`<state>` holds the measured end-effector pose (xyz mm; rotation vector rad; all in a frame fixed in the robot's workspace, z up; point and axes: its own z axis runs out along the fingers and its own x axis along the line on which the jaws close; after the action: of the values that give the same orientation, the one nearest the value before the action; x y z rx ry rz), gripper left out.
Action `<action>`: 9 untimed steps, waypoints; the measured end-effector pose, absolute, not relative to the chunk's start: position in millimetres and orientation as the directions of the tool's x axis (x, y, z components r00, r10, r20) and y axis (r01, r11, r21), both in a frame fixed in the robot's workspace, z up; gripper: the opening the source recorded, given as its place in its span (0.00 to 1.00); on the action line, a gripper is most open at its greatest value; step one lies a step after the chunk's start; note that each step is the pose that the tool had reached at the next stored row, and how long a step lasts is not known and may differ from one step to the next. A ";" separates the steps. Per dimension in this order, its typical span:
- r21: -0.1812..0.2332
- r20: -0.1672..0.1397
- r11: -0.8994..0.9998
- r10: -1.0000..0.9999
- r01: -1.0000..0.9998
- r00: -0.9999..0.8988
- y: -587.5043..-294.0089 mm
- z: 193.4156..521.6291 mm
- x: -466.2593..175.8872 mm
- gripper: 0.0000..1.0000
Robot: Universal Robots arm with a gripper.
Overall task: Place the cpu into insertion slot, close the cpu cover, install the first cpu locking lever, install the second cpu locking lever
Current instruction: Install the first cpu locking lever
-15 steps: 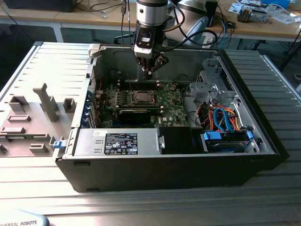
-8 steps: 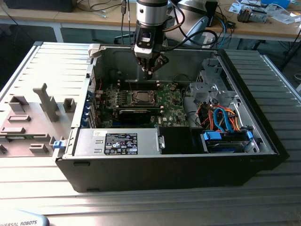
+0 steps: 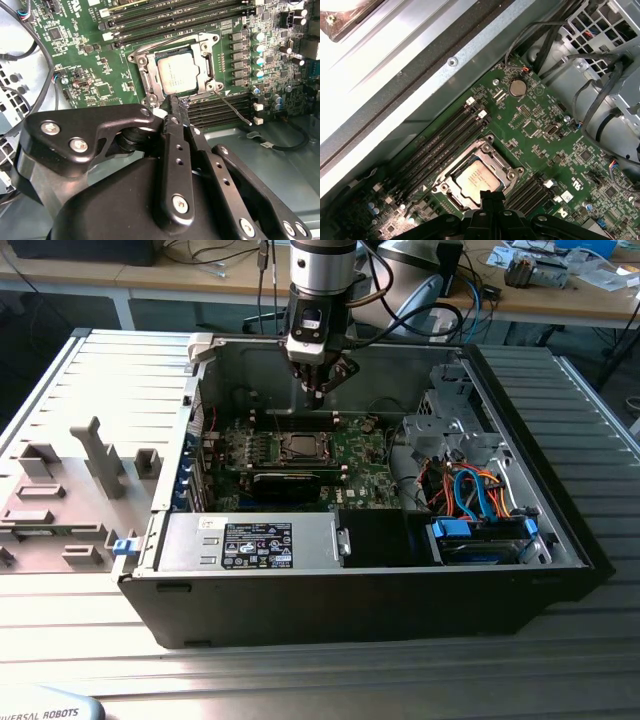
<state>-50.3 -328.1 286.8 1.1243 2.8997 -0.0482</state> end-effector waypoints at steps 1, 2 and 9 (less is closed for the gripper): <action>-0.018 -0.040 0.739 0.673 0.674 -0.739 -328.1 286.9 -50.3 0.11; -0.018 -0.041 0.739 0.672 0.673 -0.739 -328.2 286.9 -50.3 0.11; -0.018 -0.041 0.742 0.669 0.670 -0.742 -328.1 286.8 -50.3 0.11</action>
<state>-50.3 -328.1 286.8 1.1162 2.9025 -0.0489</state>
